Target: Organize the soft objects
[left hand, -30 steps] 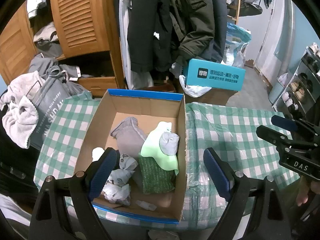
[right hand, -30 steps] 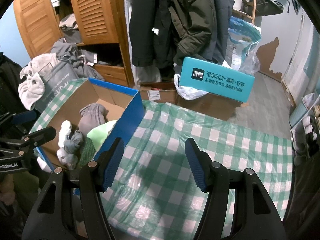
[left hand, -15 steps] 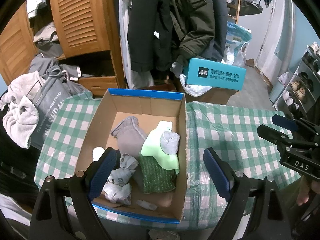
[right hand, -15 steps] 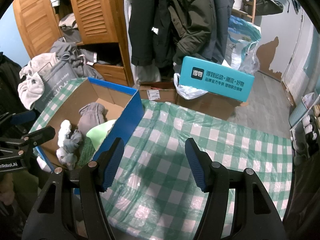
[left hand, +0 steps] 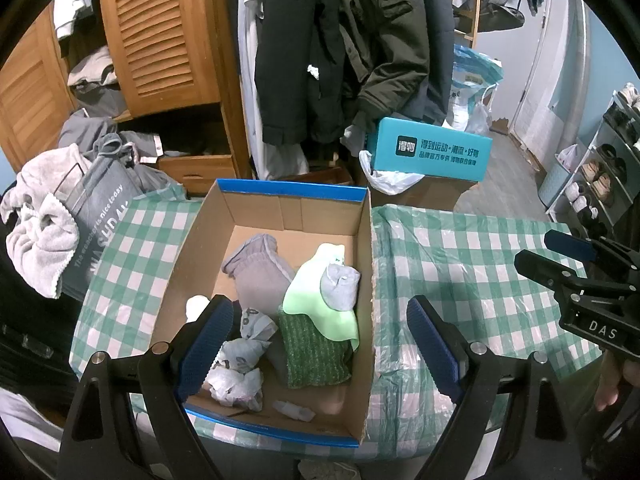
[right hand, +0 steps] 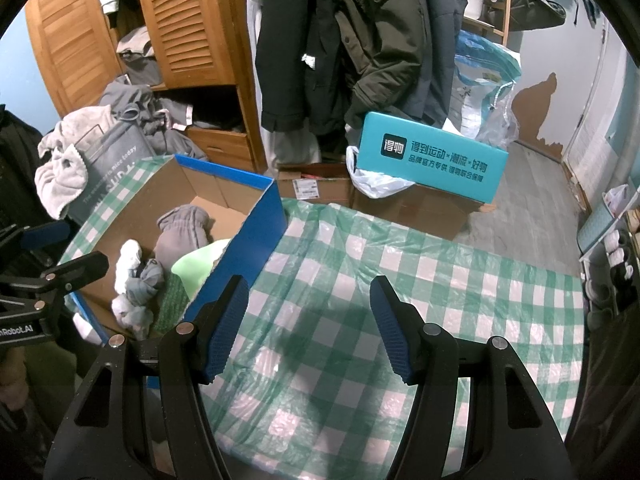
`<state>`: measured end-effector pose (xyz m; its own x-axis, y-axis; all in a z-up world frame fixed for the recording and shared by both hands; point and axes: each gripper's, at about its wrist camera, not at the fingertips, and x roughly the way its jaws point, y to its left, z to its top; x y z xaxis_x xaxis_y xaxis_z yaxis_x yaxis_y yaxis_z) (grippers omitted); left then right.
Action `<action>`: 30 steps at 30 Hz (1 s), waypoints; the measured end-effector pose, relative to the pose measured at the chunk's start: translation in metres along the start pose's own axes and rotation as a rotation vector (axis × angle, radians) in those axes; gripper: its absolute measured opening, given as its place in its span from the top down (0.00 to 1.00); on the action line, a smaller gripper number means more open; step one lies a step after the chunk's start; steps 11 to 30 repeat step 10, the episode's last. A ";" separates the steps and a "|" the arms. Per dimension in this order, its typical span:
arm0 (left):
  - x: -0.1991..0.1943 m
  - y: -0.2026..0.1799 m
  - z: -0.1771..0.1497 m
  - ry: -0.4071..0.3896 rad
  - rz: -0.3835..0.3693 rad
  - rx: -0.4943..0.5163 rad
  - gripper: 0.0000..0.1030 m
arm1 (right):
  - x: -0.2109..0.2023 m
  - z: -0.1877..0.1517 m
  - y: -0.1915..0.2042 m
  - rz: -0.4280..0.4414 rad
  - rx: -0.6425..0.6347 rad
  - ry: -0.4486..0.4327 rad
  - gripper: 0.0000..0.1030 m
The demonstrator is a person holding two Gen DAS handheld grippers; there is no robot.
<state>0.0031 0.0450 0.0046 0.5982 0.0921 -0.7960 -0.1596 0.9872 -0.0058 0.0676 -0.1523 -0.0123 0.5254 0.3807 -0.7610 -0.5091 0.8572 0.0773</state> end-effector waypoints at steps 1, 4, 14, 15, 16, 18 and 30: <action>0.000 -0.001 -0.001 0.001 -0.003 0.001 0.13 | 0.000 0.000 0.000 0.000 0.000 0.000 0.40; -0.001 0.000 0.000 0.002 -0.004 0.003 0.13 | 0.000 0.000 -0.001 0.000 -0.001 0.000 0.40; -0.001 -0.002 -0.001 0.005 -0.003 0.004 0.13 | 0.000 0.000 0.000 0.000 -0.001 0.001 0.40; -0.001 -0.002 -0.001 0.005 -0.003 0.004 0.13 | 0.000 0.000 0.000 0.000 -0.001 0.001 0.40; -0.001 -0.002 -0.001 0.005 -0.003 0.004 0.13 | 0.000 0.000 0.000 0.000 -0.001 0.001 0.40; -0.001 -0.002 -0.001 0.005 -0.003 0.004 0.13 | 0.000 0.000 0.000 0.000 -0.001 0.001 0.40; -0.001 -0.002 -0.001 0.005 -0.003 0.004 0.13 | 0.000 0.000 0.000 0.000 -0.001 0.001 0.40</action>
